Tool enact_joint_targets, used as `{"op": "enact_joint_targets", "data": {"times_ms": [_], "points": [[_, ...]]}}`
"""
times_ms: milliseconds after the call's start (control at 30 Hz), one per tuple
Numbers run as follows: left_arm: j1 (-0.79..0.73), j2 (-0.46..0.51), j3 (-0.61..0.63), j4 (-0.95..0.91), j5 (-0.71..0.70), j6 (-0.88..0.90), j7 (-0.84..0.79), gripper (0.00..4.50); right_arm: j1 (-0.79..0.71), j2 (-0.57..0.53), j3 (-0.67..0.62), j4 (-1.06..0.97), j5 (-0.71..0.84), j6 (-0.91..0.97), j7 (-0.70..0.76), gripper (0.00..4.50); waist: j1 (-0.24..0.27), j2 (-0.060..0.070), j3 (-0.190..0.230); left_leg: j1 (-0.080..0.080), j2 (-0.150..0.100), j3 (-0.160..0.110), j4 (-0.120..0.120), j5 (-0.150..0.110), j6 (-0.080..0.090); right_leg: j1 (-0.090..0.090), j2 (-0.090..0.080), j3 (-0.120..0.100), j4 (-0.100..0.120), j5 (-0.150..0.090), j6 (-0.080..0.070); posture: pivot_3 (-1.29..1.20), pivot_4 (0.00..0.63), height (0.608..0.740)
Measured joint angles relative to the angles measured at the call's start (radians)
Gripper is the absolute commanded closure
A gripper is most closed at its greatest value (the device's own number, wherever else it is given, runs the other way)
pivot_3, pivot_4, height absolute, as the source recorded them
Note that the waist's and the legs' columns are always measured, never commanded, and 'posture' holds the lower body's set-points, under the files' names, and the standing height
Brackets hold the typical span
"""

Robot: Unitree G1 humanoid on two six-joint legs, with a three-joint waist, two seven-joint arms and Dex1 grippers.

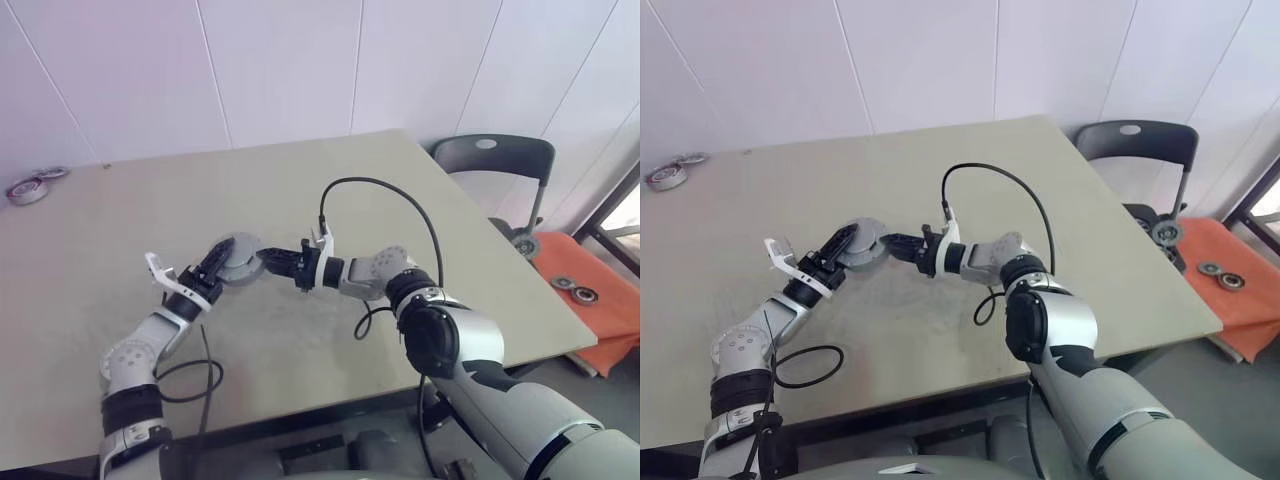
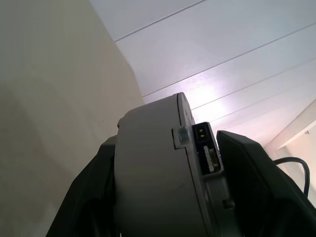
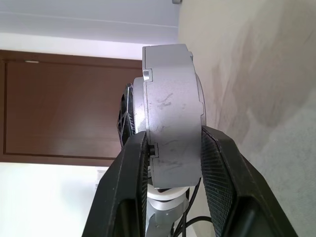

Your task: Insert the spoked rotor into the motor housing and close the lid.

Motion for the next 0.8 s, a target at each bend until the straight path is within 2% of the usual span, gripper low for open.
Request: {"op": "enact_joint_targets", "data": {"times_ms": [800], "points": [[0.033,-0.093,0.035,-0.197,-0.177,0.006,0.281,2.15,-0.001,-0.001,-0.019,-0.032,0.039,0.002,0.014,3.30,0.002,0.000,0.000,0.000,0.000,0.000,0.000,0.000,0.000,0.000,0.000,0.000,0.000,0.000,0.000,0.00,0.000,0.740]]}}
